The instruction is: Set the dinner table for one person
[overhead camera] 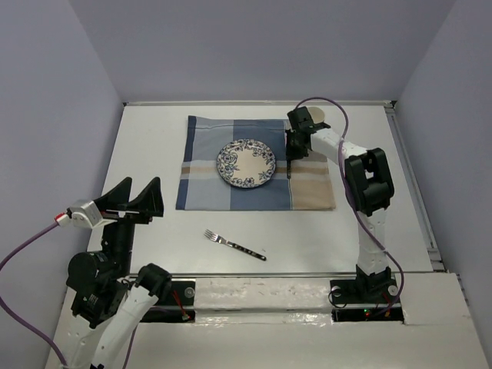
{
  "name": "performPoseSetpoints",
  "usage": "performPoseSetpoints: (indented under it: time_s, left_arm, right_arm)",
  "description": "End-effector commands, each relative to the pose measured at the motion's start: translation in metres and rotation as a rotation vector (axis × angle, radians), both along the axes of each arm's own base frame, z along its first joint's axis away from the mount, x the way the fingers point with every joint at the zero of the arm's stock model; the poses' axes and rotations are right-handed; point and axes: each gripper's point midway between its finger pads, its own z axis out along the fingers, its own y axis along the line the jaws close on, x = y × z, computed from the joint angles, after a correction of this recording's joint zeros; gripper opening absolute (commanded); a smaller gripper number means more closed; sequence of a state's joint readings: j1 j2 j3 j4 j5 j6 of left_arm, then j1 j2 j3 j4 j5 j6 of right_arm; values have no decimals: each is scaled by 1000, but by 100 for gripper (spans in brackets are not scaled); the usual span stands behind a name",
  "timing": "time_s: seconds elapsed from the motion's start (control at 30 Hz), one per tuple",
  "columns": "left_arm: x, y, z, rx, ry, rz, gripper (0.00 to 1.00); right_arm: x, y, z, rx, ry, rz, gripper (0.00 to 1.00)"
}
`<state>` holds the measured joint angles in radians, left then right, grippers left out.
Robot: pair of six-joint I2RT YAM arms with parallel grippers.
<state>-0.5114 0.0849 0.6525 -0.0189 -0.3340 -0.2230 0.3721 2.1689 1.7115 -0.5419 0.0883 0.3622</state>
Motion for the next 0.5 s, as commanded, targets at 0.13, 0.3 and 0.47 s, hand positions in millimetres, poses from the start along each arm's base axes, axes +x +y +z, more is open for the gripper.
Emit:
performPoseSetpoints:
  time_s: [0.13, 0.3, 0.47]
  left_arm:
    - [4, -1, 6, 5, -16, 12, 98]
    - [5, 0, 5, 6, -14, 14, 98]
    - [5, -1, 5, 6, -11, 13, 98]
  right_arm:
    - [19, 7, 5, 29, -46, 8, 14]
    - [19, 7, 12, 32, -59, 5, 29]
    - [15, 5, 41, 49, -104, -3, 36]
